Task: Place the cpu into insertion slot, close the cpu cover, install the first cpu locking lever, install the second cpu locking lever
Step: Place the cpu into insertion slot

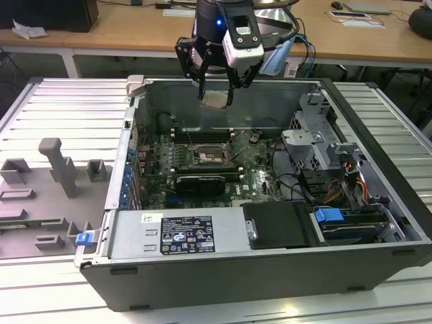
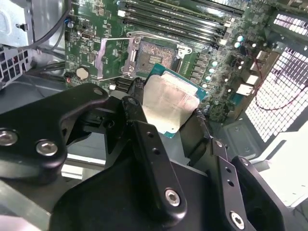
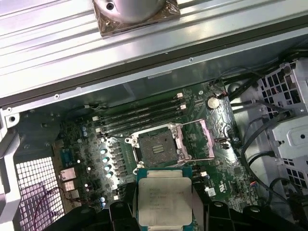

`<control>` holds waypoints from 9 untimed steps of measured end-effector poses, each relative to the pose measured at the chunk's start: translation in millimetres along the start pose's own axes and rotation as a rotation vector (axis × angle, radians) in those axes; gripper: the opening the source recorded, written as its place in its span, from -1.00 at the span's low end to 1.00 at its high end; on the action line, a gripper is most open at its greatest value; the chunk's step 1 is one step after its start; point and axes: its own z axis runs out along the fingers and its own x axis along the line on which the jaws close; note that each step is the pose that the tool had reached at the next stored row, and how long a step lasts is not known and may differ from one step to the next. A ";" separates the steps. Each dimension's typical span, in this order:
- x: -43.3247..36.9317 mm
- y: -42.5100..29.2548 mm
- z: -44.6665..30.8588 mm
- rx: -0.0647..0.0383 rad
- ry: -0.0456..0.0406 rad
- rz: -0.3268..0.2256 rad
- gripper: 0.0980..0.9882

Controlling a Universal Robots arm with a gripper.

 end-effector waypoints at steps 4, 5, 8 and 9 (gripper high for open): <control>0.3 -0.1 0.3 -0.001 -0.0032 0.035 0.00; 0.3 -0.1 0.3 -0.001 -0.0037 0.041 0.00; 0.3 -0.1 0.4 -0.001 -0.0056 0.062 0.00; 0.3 -0.1 0.4 -0.002 -0.0061 0.067 0.00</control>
